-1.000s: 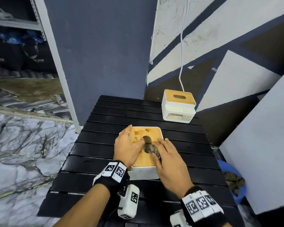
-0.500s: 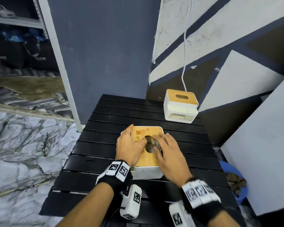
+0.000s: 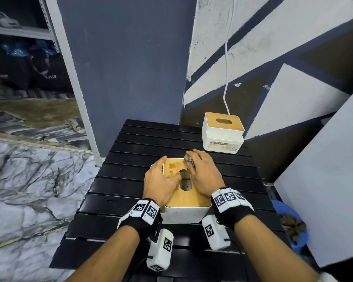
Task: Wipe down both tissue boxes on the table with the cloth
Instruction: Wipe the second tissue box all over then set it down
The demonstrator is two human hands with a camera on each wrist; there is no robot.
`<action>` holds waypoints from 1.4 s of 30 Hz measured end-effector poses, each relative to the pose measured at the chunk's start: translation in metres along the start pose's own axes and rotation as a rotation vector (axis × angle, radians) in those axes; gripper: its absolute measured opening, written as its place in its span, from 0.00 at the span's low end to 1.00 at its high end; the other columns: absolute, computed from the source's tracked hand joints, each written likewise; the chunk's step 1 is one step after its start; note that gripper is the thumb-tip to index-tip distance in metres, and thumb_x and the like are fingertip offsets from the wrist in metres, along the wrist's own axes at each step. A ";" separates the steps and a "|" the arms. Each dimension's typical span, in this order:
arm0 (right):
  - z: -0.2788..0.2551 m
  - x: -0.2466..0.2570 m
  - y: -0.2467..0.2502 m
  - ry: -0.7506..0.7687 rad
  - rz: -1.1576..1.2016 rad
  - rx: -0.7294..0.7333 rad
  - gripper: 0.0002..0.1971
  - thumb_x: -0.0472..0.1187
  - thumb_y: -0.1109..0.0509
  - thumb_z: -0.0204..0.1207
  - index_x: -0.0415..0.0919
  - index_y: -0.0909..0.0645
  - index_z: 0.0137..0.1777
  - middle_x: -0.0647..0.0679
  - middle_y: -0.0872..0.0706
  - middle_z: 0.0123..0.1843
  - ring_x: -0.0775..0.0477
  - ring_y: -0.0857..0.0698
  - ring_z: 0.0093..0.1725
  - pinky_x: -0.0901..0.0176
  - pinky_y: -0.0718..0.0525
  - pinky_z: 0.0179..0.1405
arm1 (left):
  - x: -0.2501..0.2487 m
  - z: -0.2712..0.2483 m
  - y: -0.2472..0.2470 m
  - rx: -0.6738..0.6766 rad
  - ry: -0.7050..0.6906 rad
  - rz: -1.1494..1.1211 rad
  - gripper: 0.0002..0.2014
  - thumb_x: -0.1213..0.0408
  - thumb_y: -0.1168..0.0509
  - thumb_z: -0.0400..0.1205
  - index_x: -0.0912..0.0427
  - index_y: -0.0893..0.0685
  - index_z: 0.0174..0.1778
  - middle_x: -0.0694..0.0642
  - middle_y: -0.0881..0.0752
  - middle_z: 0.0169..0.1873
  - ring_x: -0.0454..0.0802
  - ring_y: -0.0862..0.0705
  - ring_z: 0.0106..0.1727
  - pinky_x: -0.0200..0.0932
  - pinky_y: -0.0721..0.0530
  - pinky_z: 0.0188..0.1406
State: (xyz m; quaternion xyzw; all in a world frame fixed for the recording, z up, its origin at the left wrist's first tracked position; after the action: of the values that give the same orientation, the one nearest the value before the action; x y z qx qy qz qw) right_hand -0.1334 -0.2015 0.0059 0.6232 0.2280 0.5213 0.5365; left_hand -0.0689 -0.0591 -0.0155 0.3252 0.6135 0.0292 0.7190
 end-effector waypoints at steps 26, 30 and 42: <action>-0.001 0.000 0.009 0.068 0.000 0.047 0.21 0.50 0.42 0.84 0.51 0.34 0.76 0.50 0.29 0.75 0.47 0.33 0.74 0.53 0.30 0.71 | 0.000 0.008 0.001 0.089 0.002 0.024 0.38 0.47 0.28 0.73 0.48 0.31 0.81 0.55 0.17 0.66 0.54 0.19 0.67 0.54 0.19 0.68; -0.005 -0.002 0.007 -0.042 0.032 -0.019 0.20 0.51 0.44 0.84 0.52 0.33 0.75 0.51 0.30 0.73 0.48 0.32 0.72 0.48 0.24 0.64 | -0.007 0.013 0.007 0.181 -0.002 0.027 0.38 0.50 0.28 0.79 0.49 0.36 0.84 0.54 0.21 0.74 0.51 0.22 0.70 0.46 0.22 0.68; -0.035 0.009 0.006 -0.313 0.065 -0.272 0.19 0.50 0.45 0.84 0.51 0.33 0.74 0.50 0.30 0.73 0.46 0.34 0.72 0.50 0.21 0.53 | 0.017 -0.056 0.009 -0.053 0.074 -0.034 0.41 0.46 0.29 0.78 0.50 0.40 0.85 0.52 0.50 0.87 0.49 0.58 0.87 0.54 0.48 0.85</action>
State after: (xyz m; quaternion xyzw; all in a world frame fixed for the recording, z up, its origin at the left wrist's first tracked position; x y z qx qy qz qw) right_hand -0.1636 -0.1813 0.0111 0.6255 0.0488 0.4613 0.6274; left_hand -0.1125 -0.0202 -0.0273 0.2943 0.6441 0.0453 0.7046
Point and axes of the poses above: each hand's wrist, its own z-axis towards the middle knuckle, its own y-axis out of the back of the hand, x = y × z, the point moved 7 cm from there along z, towards the middle knuckle
